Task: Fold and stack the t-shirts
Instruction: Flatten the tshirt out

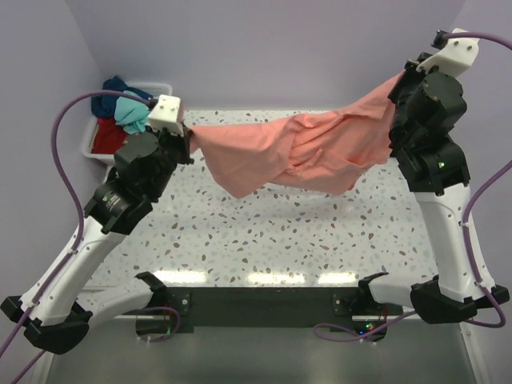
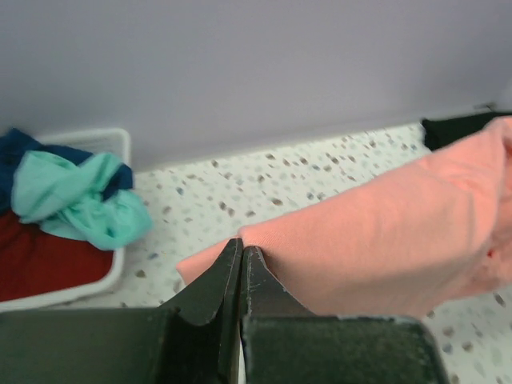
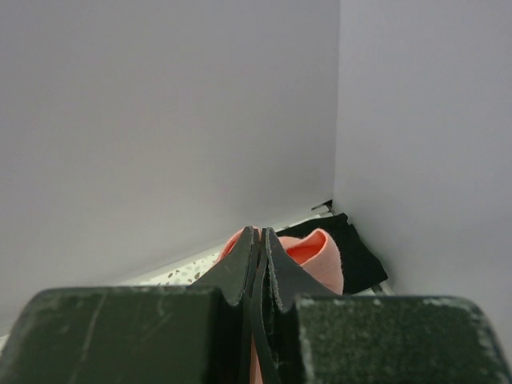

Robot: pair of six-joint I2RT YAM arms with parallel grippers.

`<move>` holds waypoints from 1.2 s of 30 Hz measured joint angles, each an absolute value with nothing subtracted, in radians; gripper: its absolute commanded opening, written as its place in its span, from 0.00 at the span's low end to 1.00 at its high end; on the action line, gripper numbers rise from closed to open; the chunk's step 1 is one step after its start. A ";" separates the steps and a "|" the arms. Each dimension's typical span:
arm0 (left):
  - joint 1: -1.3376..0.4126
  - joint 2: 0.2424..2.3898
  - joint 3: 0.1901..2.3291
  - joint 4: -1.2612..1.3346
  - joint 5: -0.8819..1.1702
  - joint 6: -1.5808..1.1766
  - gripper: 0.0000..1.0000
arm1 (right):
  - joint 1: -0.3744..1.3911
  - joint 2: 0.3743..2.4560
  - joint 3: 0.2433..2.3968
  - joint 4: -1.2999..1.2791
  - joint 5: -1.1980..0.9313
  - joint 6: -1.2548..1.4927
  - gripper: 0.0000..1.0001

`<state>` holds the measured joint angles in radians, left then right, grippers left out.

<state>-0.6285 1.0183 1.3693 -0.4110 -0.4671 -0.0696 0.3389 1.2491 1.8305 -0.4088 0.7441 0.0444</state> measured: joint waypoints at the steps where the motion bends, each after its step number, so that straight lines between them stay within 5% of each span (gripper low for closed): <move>1: -0.628 1.010 1.348 -0.430 -0.432 -0.087 0.00 | 0.339 1.256 1.831 -0.403 0.745 0.044 0.00; 11: -0.628 0.998 1.196 -0.661 -0.072 -0.158 0.00 | 0.339 1.297 1.827 -0.396 0.747 0.044 0.00; 23: -0.629 0.965 1.007 -0.799 0.099 -0.206 0.00 | 0.339 1.345 1.731 -0.406 0.736 0.102 0.00; 36: -0.631 0.935 0.894 -0.815 -0.071 -0.390 0.00 | 0.339 1.750 1.546 -0.403 0.564 0.208 0.00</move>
<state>-0.6308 0.9348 0.8936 -0.8150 -0.0708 -0.3904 0.3389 1.7496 1.5455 -0.4034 0.5640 0.2085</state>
